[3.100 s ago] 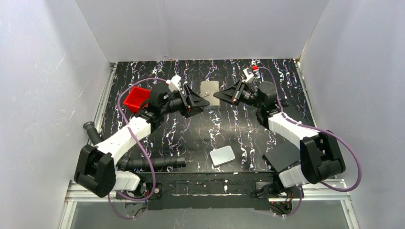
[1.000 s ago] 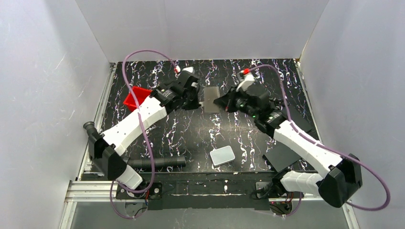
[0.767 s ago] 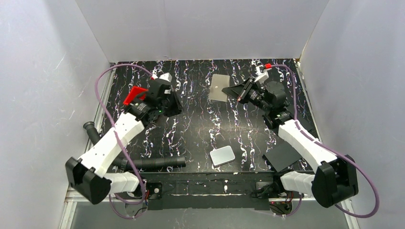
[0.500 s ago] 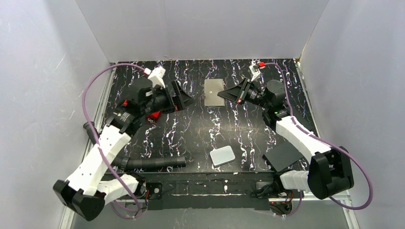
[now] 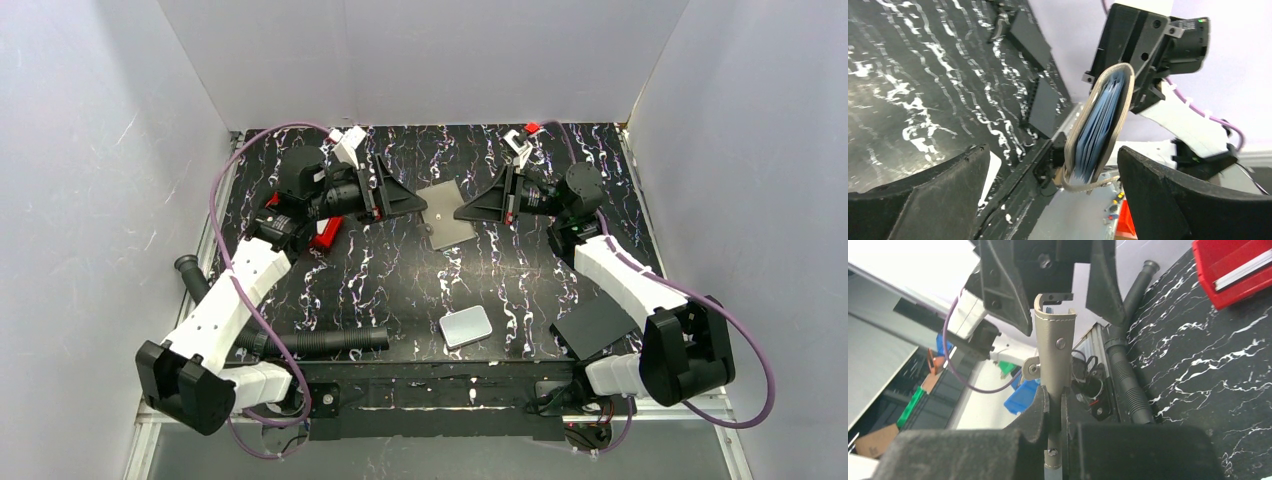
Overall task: Put the credit cards into the card holder
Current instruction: Open the card holder at the center of the board.
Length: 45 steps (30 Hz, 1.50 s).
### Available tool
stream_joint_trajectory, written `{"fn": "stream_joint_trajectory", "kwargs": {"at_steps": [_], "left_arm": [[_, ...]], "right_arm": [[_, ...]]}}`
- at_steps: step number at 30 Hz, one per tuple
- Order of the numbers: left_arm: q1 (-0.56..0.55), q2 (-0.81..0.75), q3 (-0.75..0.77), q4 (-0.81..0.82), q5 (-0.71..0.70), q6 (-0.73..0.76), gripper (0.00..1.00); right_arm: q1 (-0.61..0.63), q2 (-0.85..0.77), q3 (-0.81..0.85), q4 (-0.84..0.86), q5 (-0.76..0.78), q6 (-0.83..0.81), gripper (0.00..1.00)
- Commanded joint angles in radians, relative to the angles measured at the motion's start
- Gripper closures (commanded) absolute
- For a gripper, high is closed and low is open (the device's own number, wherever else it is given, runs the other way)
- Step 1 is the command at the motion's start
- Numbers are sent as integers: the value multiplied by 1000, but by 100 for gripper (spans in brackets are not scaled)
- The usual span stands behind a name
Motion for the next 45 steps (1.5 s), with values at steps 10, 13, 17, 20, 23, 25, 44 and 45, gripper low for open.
{"fn": "stream_joint_trajectory", "kwargs": {"at_steps": [10, 13, 17, 20, 23, 25, 44, 45], "left_arm": [[13, -253, -182, 263, 112, -93, 7], [14, -318, -213, 269, 59, -106, 3], [17, -282, -183, 270, 51, -138, 23], [16, -237, -150, 274, 56, -149, 34], [14, -199, -136, 310, 70, -172, 43], [14, -186, -138, 319, 68, -181, 46], [-34, -162, -145, 341, 5, -154, 100], [-33, -153, -135, 288, -30, -132, 100]], "right_arm": [[16, 40, 7, 406, -20, 287, 99], [16, 75, 16, 584, -9, 434, 99], [21, 97, 30, 706, 4, 531, 99], [31, 96, 31, 707, 3, 531, 99], [41, 95, 29, 707, 12, 529, 99], [47, 95, 29, 706, 13, 525, 99], [41, 137, -25, 465, 20, 435, 48], [17, 126, -37, 303, 23, 348, 41]]}}
